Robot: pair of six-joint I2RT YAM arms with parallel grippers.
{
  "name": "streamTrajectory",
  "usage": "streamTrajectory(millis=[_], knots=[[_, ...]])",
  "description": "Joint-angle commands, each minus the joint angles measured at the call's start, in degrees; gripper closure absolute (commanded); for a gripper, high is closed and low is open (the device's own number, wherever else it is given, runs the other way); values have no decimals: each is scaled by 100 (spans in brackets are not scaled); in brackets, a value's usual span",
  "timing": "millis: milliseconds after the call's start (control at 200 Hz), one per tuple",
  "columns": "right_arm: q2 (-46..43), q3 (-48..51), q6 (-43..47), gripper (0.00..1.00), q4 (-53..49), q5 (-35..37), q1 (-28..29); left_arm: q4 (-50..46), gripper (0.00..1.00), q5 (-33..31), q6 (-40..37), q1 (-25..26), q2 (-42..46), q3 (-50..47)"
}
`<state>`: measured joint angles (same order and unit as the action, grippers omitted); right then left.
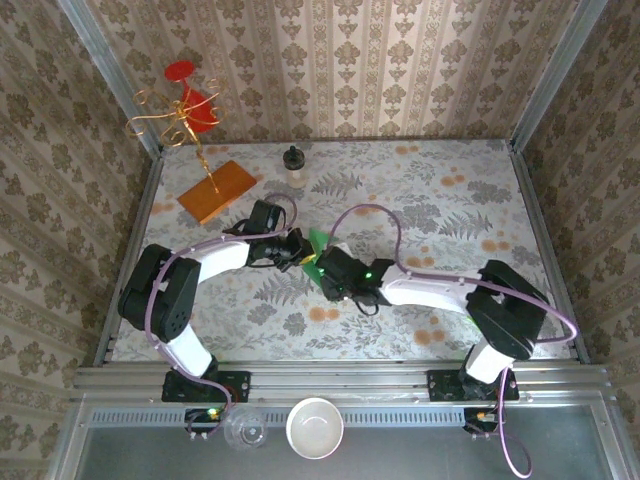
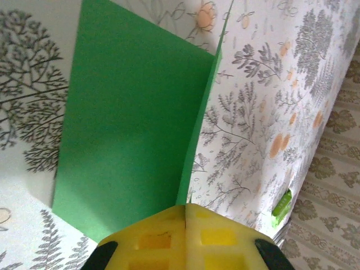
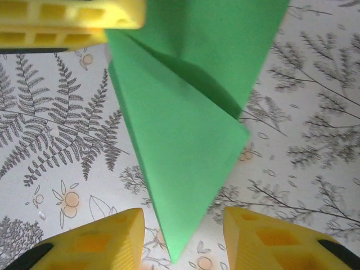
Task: Fold a paper plane with a square sheet of paper (pick it up from the middle)
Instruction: Fourth fold the wing at the center of the table.
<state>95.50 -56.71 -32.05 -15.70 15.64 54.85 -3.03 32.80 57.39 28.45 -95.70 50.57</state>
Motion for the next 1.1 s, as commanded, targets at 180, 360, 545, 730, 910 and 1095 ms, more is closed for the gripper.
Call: streamTrajectory(millis=[180,360,545,730,910,1095], knots=[[788,-580,-20,57,-105,754,228,-321,94,-222,255,47,131,147],[988,-632,27,58,-71,958,229,-330,94,-225,297,47,122,129],[1088,-589,184,60,111,908,228,-329,94,-218,326,48,113,123],[1166,-615,260,62,197,936,228,-339,94,-206,362,56,111,94],[1221,-645,294,65,165,1080,220,-361,94,-212,361,56,128,76],[1192,-627,348,68,181,1169,219,-383,94,-208,361,56,131,67]])
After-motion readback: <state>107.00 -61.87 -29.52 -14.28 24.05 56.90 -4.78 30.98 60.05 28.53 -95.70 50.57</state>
